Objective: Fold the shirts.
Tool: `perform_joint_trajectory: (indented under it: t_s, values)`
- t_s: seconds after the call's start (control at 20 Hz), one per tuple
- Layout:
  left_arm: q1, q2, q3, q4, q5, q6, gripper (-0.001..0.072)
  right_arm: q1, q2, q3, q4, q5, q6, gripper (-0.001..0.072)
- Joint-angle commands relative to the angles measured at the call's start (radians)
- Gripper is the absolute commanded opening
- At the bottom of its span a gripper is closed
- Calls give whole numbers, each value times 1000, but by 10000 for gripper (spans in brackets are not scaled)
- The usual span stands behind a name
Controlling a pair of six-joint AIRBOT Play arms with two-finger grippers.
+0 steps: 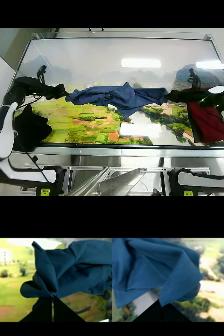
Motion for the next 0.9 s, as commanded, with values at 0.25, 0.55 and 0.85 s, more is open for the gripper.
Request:
perform_joint_trajectory:
  t_s: [0.25, 0.55, 0.85]
  values:
    - [-18, -181, 303, 34, 128, -5, 681, -80, -10, 180, 1, 27, 6, 565]
    - [32, -181, 398, 110, 251, -48, 702, 78, 37, 185, 2, 102, -1, 644]
    - [34, -181, 200, 104, 148, -46, 702, 377, -171, 186, 20, -25, 2, 644]
